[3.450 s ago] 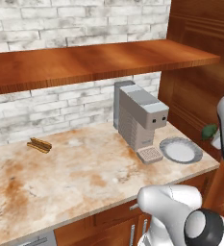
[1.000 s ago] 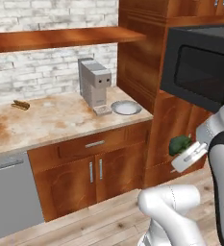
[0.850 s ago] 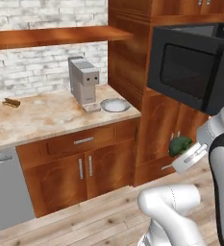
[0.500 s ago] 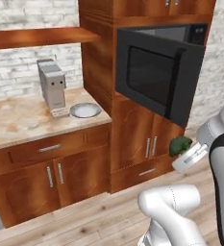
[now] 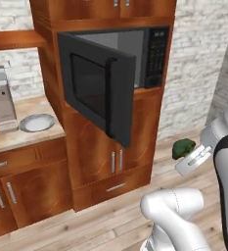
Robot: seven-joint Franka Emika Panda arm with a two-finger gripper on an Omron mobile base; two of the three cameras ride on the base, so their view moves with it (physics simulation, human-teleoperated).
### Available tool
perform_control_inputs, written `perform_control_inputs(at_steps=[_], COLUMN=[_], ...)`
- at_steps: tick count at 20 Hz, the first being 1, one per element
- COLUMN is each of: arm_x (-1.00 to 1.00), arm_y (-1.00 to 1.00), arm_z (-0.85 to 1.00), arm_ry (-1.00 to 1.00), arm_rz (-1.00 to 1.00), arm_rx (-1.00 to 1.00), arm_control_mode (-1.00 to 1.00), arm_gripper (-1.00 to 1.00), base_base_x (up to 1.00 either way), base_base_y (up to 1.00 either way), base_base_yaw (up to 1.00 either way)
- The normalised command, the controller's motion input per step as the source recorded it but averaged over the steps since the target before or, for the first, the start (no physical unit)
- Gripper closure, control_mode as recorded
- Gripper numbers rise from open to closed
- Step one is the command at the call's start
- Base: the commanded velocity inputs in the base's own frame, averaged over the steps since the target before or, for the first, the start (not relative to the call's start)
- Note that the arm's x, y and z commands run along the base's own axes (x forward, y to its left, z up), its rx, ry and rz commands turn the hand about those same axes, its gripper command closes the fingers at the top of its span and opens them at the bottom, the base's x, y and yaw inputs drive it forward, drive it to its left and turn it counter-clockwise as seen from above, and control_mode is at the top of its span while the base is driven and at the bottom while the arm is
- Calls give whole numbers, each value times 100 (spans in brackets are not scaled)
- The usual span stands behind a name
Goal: Pick the broccoli from the counter and place it in the microwave. Then turn on the microwave.
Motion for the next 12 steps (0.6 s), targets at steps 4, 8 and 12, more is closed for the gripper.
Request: perform_control_inputs(at_steps=[4,8,12], arm_x=[0,0,0], arm_y=[0,0,0], arm_z=[0,0,0], arm_ry=[0,0,0], arm_rz=[0,0,0], arm_rx=[0,0,0], arm_control_mode=[100,100,100], arm_gripper=[100,100,100], base_base_x=[11,28,46], base_base_y=[-71,-40,-18], base_base_yaw=[-6,-5,-2])
